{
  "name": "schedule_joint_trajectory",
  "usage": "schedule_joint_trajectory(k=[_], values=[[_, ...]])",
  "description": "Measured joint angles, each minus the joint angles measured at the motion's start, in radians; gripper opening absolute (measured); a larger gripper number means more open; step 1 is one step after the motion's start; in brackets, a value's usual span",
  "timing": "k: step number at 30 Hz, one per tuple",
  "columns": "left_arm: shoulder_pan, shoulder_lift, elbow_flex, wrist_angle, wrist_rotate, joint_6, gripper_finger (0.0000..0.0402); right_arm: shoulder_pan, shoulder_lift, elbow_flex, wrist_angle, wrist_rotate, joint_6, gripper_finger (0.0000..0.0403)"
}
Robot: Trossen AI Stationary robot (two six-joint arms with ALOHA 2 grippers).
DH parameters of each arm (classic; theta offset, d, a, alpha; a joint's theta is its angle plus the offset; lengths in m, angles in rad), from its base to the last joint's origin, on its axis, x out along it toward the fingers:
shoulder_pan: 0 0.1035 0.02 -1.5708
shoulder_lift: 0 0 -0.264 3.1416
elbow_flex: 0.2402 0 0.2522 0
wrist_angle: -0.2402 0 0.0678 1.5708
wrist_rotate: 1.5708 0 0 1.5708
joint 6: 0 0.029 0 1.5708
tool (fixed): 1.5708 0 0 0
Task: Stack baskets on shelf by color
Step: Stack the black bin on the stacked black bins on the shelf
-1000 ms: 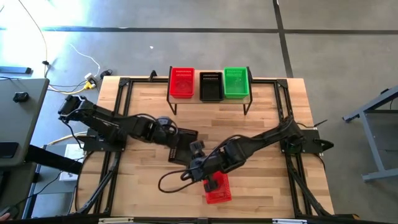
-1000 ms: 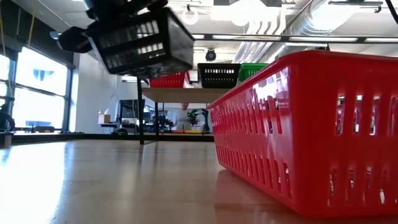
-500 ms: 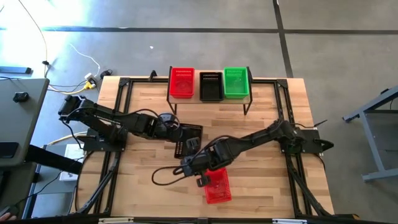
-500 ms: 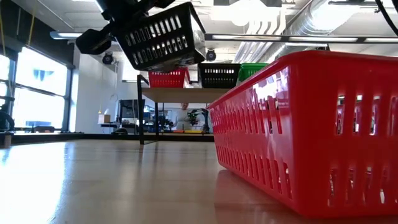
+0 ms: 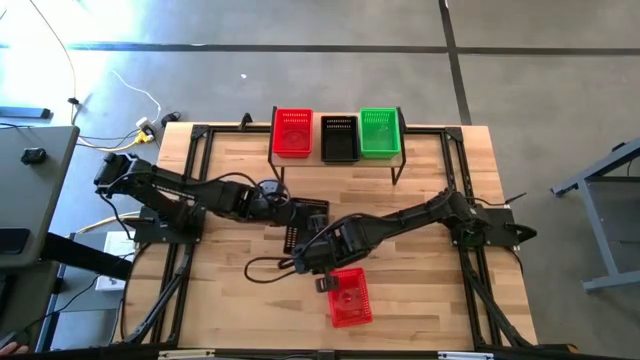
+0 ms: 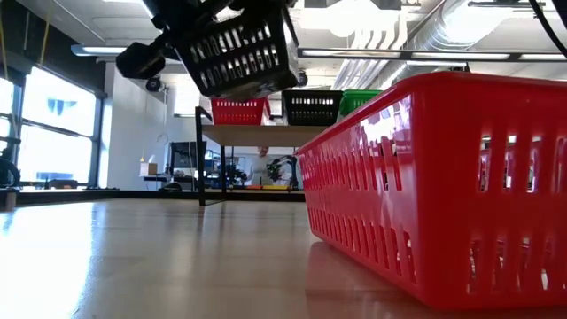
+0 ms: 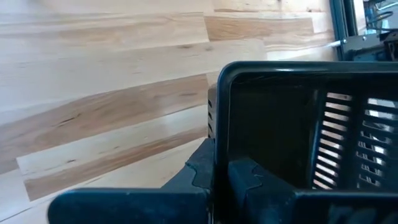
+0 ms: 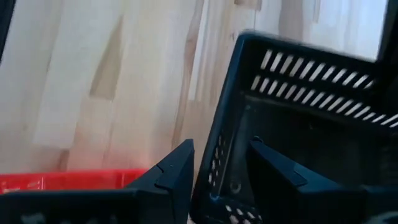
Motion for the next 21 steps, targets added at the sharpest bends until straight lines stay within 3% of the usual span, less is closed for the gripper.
schedule_joint_trajectory(k=[11,14,18,21], values=[[0.026,-0.002,0.0,0.089,0.052,0.059,0.0,-0.001,0.0,0.0,-0.096,-0.005,0.047,0.0125],[0.026,-0.003,0.0,0.088,0.052,0.065,0.0,0.0,0.0,0.0,-0.108,-0.006,0.066,0.0096],[0.026,-0.003,0.0,0.085,0.046,0.074,0.0003,-0.001,0.0,0.0,-0.118,-0.006,0.082,0.0023],[0.025,-0.003,0.0,0.082,0.045,0.078,0.0014,0.0,0.0,0.0,-0.125,0.021,0.086,0.0011]])
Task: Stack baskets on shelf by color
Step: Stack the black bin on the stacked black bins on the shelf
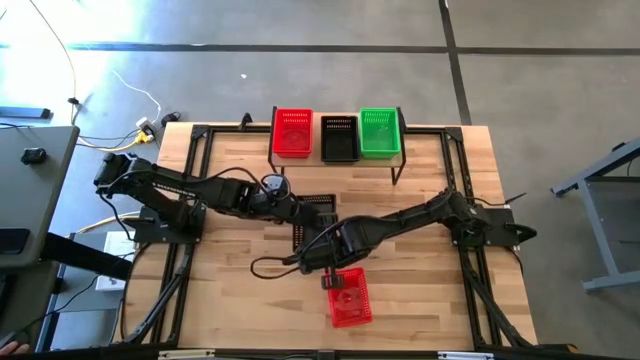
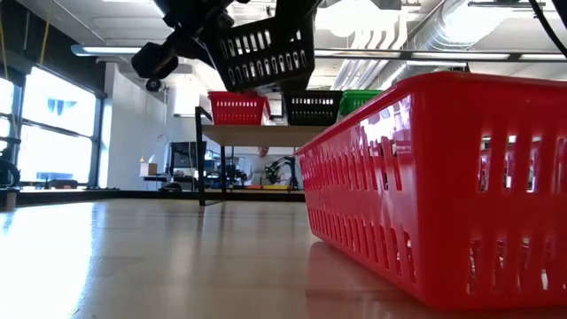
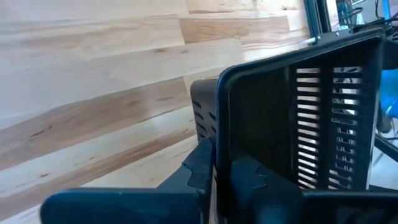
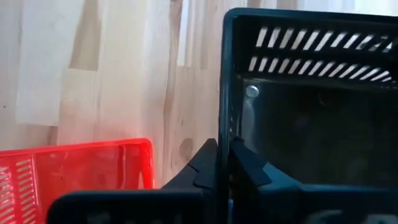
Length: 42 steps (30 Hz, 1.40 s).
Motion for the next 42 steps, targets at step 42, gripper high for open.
schedule_joint_trajectory(k=[42], values=[[0.145,-0.207,0.002,0.005,0.119,0.561,0.0147,0.006,-0.045,0.107,-0.216,-0.04,0.248,0.0]])
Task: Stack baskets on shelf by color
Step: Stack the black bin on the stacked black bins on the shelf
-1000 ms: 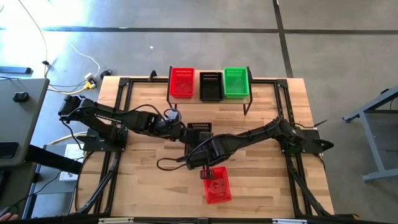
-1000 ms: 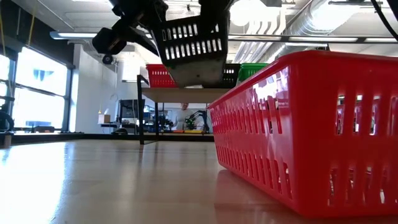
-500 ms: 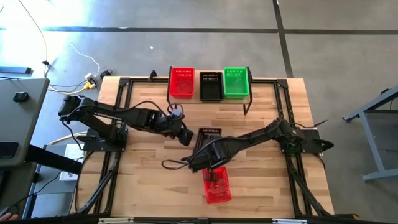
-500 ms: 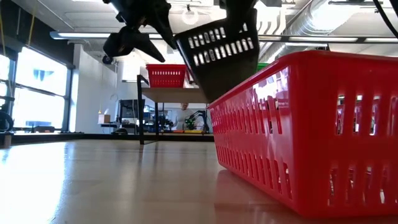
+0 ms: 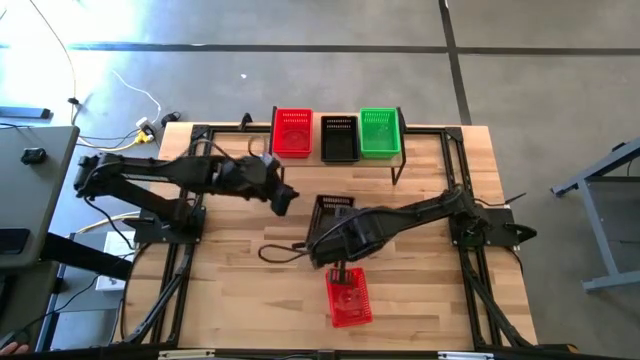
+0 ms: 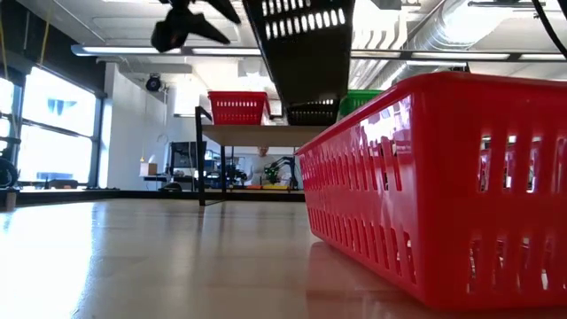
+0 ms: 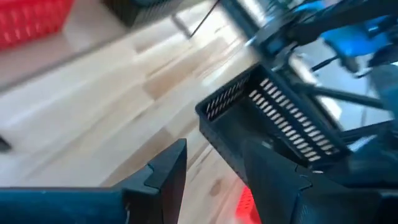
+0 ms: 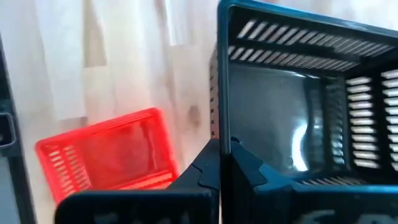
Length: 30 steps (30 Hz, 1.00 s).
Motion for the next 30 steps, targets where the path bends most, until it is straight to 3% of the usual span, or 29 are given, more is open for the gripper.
schedule_joint_trajectory(k=[15,25,30], values=[[0.076,-0.221,0.0,-0.039,0.015,0.211,0.0147,-0.102,-0.145,0.026,0.01,0.299,-0.125,0.0],[0.124,-0.25,0.0,-0.046,0.008,0.326,0.0147,-0.141,-0.265,0.027,0.017,0.465,-0.218,0.0],[0.156,-0.25,0.0,-0.046,0.007,0.345,0.0147,-0.177,-0.302,0.026,0.018,0.492,-0.286,0.0]])
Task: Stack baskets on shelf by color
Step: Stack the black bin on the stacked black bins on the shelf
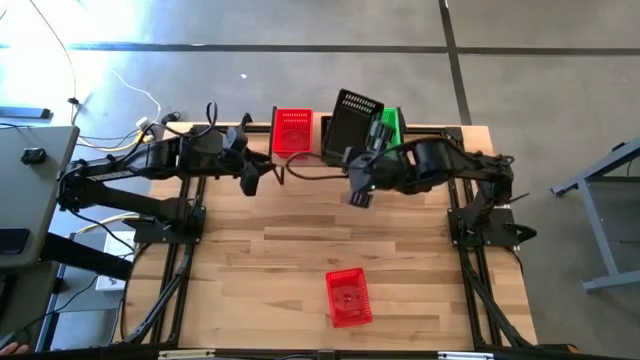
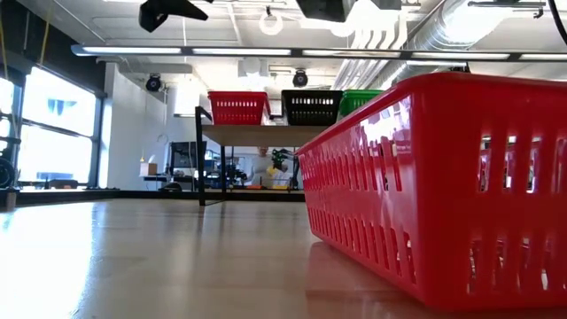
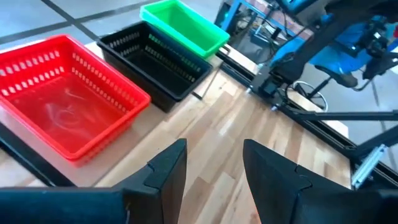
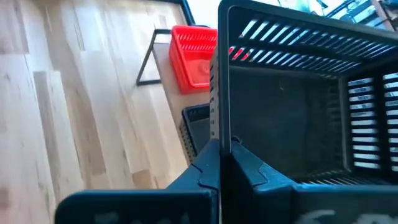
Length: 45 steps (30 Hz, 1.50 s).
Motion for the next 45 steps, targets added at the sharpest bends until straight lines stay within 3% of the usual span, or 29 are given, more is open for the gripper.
schedule_joint_trajectory(k=[17,28,34,45], values=[[0.122,0.0,0.0,0.001,-0.021,0.0,0.0147,-0.242,-0.022,-0.145,0.159,-0.29,-0.35,0.0],[0.157,0.0,0.0,0.0,-0.021,0.0,0.0147,-0.33,-0.255,-0.521,0.472,-0.422,-0.473,0.0],[0.157,0.0,0.0,0.0,-0.03,-0.001,0.0147,-0.352,-0.323,-0.634,0.59,-0.455,-0.559,0.0],[0.157,0.0,0.0,0.0,-0.118,-0.075,0.0147,-0.388,-0.326,-0.743,0.591,-0.495,-0.649,0.0]])
